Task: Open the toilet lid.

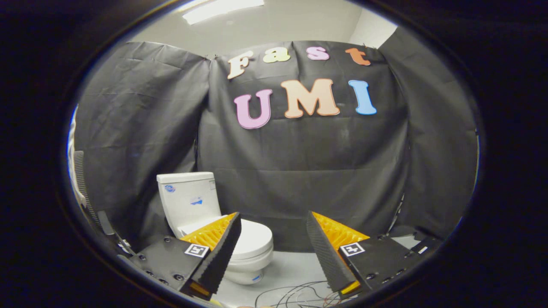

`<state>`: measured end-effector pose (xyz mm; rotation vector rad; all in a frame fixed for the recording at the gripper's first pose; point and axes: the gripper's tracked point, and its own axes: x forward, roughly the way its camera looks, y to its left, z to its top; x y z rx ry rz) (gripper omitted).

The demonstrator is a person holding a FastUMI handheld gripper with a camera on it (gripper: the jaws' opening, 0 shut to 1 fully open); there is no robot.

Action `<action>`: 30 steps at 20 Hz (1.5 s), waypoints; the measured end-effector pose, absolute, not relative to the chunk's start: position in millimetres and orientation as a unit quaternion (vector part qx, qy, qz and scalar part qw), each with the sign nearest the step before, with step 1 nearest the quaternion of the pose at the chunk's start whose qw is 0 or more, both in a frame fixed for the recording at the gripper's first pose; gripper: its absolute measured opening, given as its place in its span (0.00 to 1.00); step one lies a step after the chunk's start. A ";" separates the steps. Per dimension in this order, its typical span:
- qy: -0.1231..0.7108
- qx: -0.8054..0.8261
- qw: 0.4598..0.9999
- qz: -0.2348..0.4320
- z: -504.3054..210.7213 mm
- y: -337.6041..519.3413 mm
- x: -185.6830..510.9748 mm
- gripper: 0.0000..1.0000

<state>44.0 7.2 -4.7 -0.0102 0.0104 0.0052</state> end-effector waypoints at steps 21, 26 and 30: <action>-0.115 0.094 0.963 -0.226 5.7 39.6 140.5 0.87; -0.168 0.168 0.921 -0.308 -17.4 29.8 120.7 0.79; -0.201 0.256 0.891 -0.317 -51.4 37.3 115.0 0.70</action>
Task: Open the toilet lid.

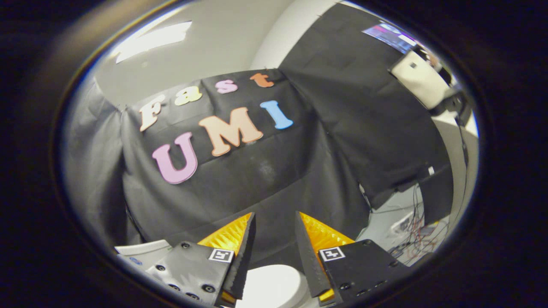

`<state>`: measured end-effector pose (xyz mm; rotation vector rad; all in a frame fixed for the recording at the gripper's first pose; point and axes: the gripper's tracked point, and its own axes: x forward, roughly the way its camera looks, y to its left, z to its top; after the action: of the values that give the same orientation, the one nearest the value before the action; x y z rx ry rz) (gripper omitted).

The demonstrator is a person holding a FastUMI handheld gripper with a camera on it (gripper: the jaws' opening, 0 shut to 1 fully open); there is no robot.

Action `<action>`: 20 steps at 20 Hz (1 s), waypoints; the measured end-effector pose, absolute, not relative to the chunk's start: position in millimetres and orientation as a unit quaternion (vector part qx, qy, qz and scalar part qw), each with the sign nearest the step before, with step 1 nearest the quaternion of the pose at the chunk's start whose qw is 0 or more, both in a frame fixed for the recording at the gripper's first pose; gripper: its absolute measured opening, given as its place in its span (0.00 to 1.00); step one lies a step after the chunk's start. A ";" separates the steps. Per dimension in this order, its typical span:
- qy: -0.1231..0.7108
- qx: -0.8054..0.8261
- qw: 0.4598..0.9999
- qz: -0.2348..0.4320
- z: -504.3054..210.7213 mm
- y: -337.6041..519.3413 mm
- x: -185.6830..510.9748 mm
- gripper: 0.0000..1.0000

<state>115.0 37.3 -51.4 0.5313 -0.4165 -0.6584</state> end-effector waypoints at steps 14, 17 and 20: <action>-0.122 0.511 0.743 -0.413 -260.8 115.6 132.4 0.59; -0.110 0.545 0.714 -0.425 -289.6 136.5 134.4 0.59; -0.087 0.564 0.702 -0.427 -309.3 161.7 144.4 0.59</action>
<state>144.4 161.7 -309.3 1.2551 -0.1946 -0.9500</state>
